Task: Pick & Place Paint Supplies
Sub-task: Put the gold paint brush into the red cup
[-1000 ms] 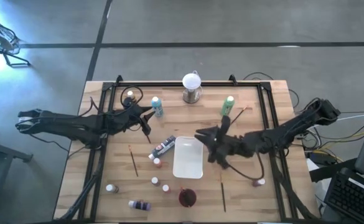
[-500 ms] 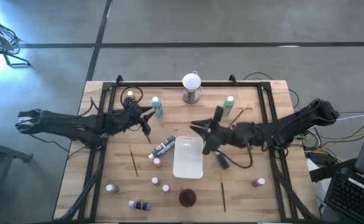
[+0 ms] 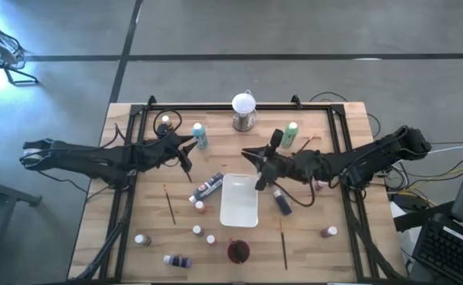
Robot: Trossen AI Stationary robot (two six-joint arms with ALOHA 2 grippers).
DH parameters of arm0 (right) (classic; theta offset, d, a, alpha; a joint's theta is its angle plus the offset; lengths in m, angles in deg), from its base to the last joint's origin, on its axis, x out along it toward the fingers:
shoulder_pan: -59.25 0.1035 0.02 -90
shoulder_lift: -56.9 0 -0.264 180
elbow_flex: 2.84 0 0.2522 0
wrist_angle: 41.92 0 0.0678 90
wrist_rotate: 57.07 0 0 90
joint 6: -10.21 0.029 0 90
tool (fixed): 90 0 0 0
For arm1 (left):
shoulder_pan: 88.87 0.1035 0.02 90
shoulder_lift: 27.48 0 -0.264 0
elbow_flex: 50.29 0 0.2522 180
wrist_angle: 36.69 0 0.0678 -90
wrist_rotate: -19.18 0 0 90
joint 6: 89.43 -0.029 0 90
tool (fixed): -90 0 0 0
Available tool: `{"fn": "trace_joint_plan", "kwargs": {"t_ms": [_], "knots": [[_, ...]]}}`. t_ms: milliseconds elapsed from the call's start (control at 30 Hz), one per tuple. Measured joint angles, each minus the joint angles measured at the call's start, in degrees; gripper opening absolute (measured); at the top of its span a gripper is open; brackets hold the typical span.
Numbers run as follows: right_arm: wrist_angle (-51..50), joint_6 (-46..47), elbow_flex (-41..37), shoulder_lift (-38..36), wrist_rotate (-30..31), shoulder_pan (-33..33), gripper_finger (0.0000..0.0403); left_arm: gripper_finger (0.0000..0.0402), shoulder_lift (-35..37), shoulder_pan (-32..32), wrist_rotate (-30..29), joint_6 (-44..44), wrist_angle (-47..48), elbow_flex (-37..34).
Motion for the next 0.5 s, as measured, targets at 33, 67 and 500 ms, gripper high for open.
{"fn": "trace_joint_plan", "kwargs": {"t_ms": [33,67,500], "knots": [[0.00,0.00,0.00,0.00,0.01,-0.14,0.0042,0.0124,-0.01,0.00,0.00,0.00,0.03,0.00],[0.00,0.04,0.00,0.00,0.02,-0.21,0.0040,0.0124,0.00,0.00,-0.01,-0.01,0.07,0.00],[3.39,15.72,0.21,-0.08,-2.76,-0.14,0.0035,0.0124,0.00,-0.01,0.01,-0.02,0.07,0.00]]}}
